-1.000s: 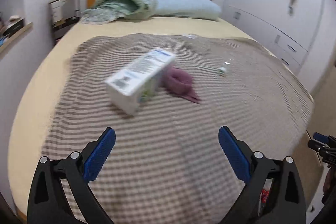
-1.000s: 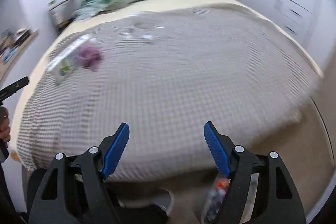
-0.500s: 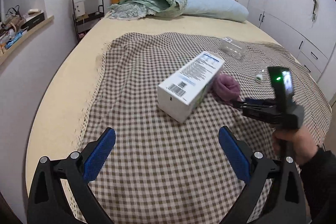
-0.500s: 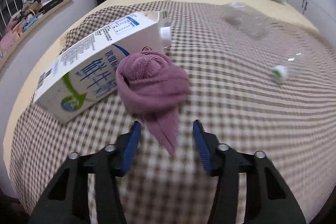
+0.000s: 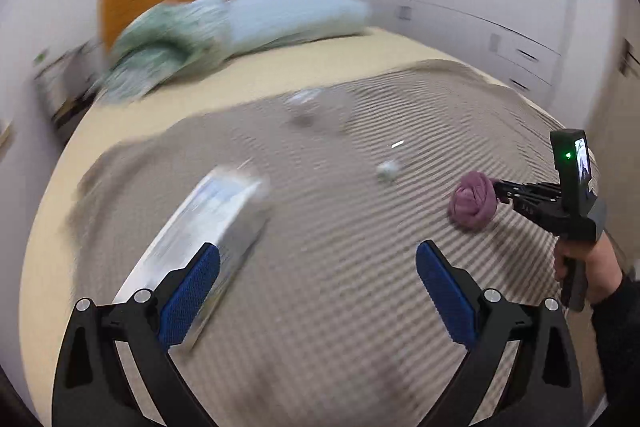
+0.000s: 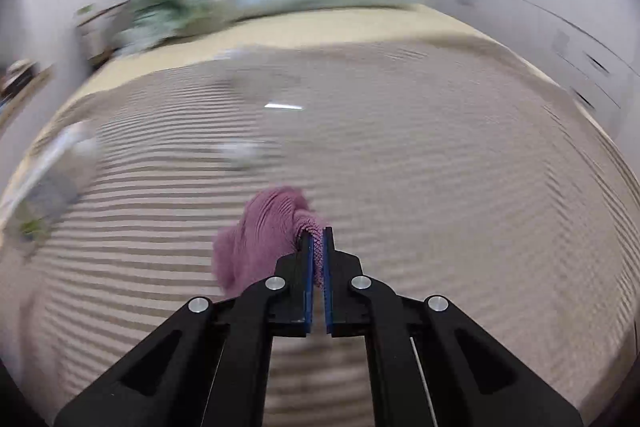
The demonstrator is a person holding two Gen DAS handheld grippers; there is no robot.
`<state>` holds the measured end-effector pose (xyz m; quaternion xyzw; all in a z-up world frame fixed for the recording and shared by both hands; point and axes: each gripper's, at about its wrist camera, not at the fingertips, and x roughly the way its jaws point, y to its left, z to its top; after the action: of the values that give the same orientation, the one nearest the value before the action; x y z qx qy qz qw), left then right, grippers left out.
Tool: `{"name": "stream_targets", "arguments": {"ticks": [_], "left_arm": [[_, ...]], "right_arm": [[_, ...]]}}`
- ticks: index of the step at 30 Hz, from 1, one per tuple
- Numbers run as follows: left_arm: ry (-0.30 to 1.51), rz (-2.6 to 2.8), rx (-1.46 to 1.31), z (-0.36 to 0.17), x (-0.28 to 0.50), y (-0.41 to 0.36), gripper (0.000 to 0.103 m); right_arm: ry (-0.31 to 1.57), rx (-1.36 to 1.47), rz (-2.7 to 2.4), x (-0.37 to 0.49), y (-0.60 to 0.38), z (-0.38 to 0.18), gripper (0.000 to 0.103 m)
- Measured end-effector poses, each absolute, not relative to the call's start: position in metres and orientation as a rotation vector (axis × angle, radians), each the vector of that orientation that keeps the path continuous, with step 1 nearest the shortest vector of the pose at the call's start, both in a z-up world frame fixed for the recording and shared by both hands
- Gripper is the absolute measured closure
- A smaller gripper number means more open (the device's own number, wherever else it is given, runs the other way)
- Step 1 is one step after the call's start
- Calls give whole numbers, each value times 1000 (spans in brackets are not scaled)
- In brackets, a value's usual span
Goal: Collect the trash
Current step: 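Grasp the pink cloth with the right gripper while the left grasps the clear bottle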
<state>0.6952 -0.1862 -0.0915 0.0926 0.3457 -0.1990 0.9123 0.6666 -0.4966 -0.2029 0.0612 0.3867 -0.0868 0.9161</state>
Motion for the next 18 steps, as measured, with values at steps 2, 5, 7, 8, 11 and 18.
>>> {"name": "stream_targets", "arguments": {"ticks": [2, 5, 7, 8, 11, 18], "left_arm": [[682, -474, 250, -102, 724, -229, 8], [713, -525, 311, -121, 766, -280, 8], [763, -605, 359, -139, 797, -322, 8], [777, -625, 401, -147, 807, -341, 8], [745, -634, 608, -171, 835, -403, 8], [888, -531, 921, -234, 909, -476, 8]], "right_arm": [[806, 144, -253, 661, -537, -215, 99], [823, 155, -292, 660, -571, -231, 99], [833, 131, -294, 660, -580, -245, 99], [836, 125, -296, 660, -581, -254, 99], [799, 138, -287, 658, -578, -256, 99], [784, 191, -266, 651, -587, -259, 99]]}}
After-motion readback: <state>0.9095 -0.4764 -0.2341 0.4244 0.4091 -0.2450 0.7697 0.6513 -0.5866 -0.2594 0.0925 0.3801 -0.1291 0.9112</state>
